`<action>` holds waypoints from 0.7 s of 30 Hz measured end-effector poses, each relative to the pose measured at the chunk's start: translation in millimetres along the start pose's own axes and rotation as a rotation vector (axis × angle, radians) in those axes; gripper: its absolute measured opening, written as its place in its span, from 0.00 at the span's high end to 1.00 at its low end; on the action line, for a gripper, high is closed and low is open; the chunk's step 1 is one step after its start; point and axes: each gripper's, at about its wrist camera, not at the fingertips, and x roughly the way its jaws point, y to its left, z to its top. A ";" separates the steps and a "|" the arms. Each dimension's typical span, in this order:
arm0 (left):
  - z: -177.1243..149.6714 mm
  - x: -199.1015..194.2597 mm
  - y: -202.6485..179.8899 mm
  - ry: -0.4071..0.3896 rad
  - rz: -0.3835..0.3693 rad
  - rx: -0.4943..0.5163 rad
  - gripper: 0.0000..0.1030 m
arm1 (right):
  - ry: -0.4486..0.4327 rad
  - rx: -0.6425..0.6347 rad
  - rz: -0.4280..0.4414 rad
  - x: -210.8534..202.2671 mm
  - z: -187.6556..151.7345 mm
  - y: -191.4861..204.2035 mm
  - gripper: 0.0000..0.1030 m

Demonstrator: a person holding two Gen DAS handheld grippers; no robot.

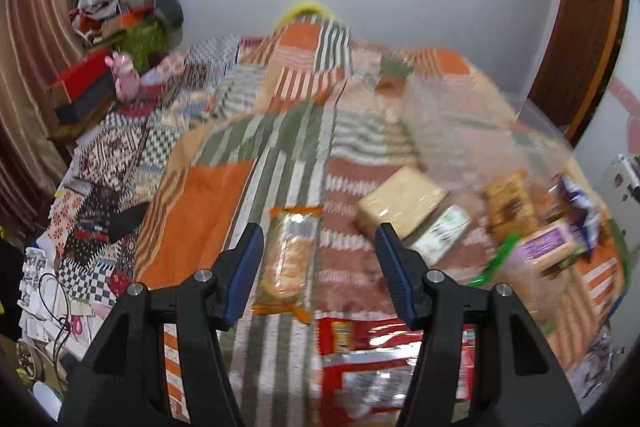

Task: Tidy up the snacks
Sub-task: 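Grasp the orange-topped bread pack with the left tool while the right grasps the yellow chip bag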

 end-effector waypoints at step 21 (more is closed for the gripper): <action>-16.7 101.1 15.8 0.161 -0.070 -0.002 0.65 | 0.254 0.079 0.007 68.9 -19.3 -24.7 0.34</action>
